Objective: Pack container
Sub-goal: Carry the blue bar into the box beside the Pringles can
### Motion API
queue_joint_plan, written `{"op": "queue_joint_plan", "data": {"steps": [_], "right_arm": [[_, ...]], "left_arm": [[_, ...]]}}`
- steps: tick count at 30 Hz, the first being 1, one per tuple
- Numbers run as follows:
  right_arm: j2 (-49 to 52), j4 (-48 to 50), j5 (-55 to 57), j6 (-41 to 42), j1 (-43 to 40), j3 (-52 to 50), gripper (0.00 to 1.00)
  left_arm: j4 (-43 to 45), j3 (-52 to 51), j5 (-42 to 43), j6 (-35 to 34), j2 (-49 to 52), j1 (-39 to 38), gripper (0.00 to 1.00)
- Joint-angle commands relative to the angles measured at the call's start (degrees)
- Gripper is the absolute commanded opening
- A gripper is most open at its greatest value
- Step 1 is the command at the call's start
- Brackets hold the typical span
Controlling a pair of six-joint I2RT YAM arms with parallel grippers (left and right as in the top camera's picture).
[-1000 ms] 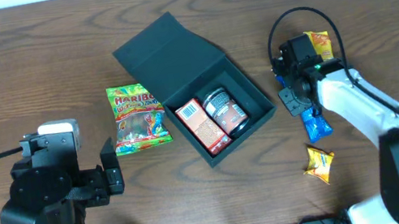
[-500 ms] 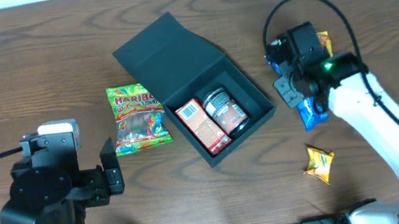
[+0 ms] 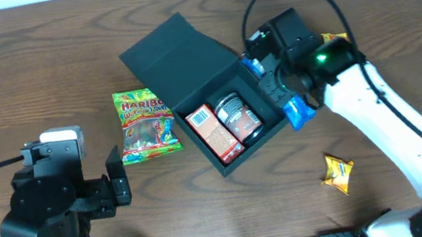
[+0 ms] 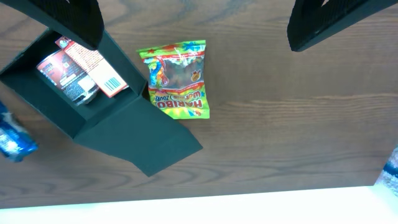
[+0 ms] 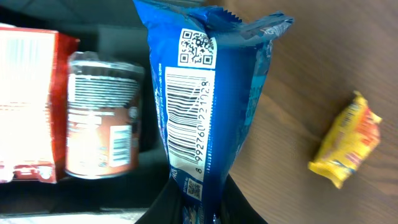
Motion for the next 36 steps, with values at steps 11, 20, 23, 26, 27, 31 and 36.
{"op": "queue_joint_plan", "data": {"steps": [11, 20, 23, 26, 27, 31, 36], "right_arm": [[9.03, 1.25, -3.04, 0.39, 3.21, 7.54, 0.16], [14.36, 1.14, -3.04, 0.39, 3.23, 7.52, 0.15], [16.44, 1.77, -3.04, 0.42, 3.21, 7.52, 0.15], [17.44, 2.43, -3.06, 0.42, 3.19, 7.52, 0.15], [17.70, 2.62, -3.04, 0.39, 3.19, 7.52, 0.15], [19.78, 3.74, -3.04, 0.42, 3.13, 7.50, 0.14], [22.29, 6.73, -3.04, 0.42, 3.13, 7.50, 0.15]], "left_arm": [[-0.07, 0.76, -1.03, 1.01, -0.02, 0.37, 0.96], [-0.07, 0.76, -1.03, 1.01, -0.02, 0.37, 0.95], [-0.07, 0.76, -1.03, 1.01, -0.02, 0.37, 0.95], [-0.07, 0.76, -1.03, 1.01, -0.02, 0.37, 0.95], [-0.07, 0.76, -1.03, 1.01, -0.02, 0.37, 0.95], [-0.07, 0.76, -1.03, 1.01, -0.02, 0.37, 0.95], [-0.07, 0.76, -1.03, 1.01, -0.02, 0.37, 0.95]]}}
